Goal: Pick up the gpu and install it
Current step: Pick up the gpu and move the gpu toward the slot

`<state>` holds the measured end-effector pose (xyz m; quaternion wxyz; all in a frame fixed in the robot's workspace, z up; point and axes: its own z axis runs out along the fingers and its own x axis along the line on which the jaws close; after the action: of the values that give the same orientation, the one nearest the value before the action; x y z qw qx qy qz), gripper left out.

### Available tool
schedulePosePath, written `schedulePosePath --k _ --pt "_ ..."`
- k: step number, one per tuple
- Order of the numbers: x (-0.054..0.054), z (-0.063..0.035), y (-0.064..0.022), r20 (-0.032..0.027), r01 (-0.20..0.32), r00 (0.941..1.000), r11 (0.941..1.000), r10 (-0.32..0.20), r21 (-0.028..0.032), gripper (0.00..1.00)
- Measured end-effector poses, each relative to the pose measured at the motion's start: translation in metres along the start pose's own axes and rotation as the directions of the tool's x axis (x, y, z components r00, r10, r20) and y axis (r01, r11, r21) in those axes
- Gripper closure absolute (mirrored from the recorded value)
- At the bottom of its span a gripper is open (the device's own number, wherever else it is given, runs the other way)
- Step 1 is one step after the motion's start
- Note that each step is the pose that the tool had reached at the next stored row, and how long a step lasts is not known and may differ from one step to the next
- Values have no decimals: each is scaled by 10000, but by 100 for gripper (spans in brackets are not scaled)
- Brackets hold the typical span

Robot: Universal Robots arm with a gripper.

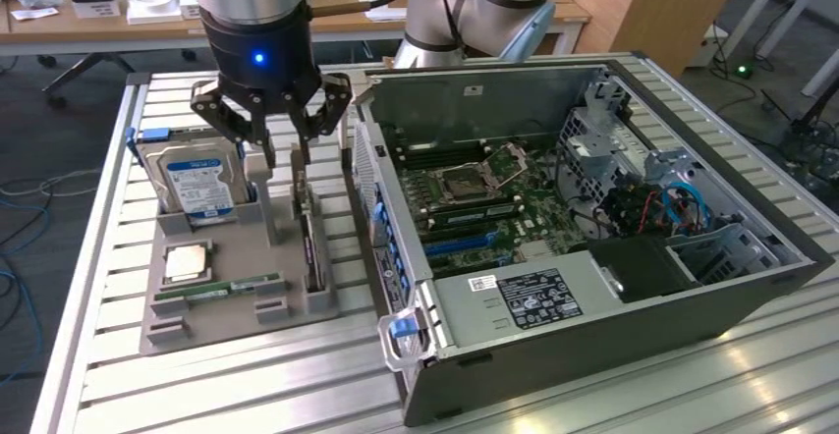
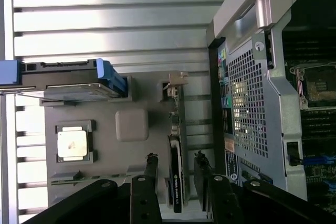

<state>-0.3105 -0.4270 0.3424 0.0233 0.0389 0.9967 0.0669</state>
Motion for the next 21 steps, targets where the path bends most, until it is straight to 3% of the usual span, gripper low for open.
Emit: schedulePosePath --k 4,6,7,9,10,12,18,21 --pt "-1 3 -1 4 3 10000 10000 -3 18 58" --pt "-6 5 0 -15 2 10000 10000 -2 80 58" --pt "-17 6 1 -90 -5 10000 9999 7 135 58" --pt "-49 8 3 -353 -30 9994 9996 40 276 58" --pt "-57 10 3 -431 -36 9991 9995 50 319 58" --pt "-61 15 3 -463 -40 9989 9994 56 349 58" --pt "-93 48 2 -682 -36 9976 9980 79 631 58" --pt "-93 52 1 -684 -33 9976 9979 77 647 58"
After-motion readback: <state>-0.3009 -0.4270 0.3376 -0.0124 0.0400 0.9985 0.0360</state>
